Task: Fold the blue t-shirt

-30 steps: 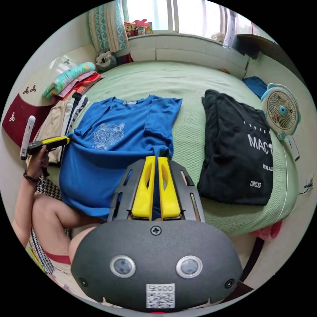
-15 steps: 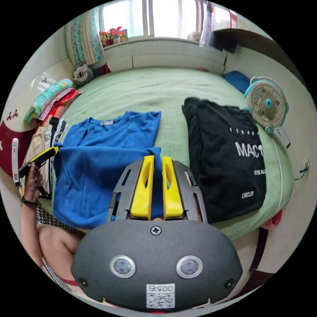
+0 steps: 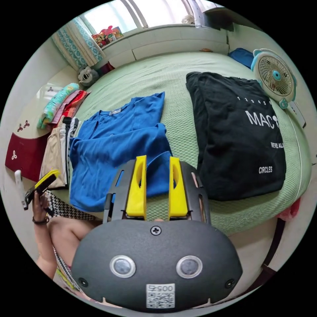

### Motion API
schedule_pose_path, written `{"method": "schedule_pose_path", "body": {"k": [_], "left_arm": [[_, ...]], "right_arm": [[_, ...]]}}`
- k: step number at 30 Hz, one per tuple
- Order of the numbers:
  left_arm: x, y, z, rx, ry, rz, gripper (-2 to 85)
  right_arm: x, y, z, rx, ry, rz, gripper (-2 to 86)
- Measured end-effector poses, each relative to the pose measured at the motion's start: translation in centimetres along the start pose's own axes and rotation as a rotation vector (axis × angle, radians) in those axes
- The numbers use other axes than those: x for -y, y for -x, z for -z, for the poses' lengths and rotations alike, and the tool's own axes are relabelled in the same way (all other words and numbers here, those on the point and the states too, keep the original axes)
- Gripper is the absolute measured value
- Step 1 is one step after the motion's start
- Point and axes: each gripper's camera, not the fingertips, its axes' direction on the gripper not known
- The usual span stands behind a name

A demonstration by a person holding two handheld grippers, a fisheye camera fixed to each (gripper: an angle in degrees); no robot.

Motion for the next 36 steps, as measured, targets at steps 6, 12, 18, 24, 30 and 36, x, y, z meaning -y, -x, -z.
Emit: {"method": "schedule_pose_path", "body": {"k": [6, 12, 18, 24, 30, 36], "left_arm": [[-5.5, 1.1, 1.5, -0.015, 0.063, 0.032, 10.5], [-7.9, 1.0, 1.4, -0.042, 0.113, 0.048, 10.4], [-9.3, 0.5, 1.3, -0.015, 0.152, 0.052, 10.4], [-9.7, 1.2, 2.2, -0.011, 0.141, 0.072, 10.8], [-9.9, 1.0, 0.9, -0.019, 0.225, 0.078, 11.4], [-10.6, 0.7, 2.0, 0.015, 0.225, 0.055, 11.3]], "right_arm": [[-3.7, 0.4, 4.5, 0.008, -0.137, 0.089, -1.3], [-10.7, -2.1, 8.0, -0.024, -0.182, 0.121, -1.5], [-15.5, -5.4, 6.9, -0.051, -0.07, 0.04, -1.0], [-17.0, -6.9, 7.5, -0.049, -0.061, -0.006, -0.1], [-16.9, -6.6, 9.0, -0.005, -0.088, 0.023, 6.8], [-16.6, -6.0, 8.4, -0.004, -0.081, 0.011, 8.2]]}}
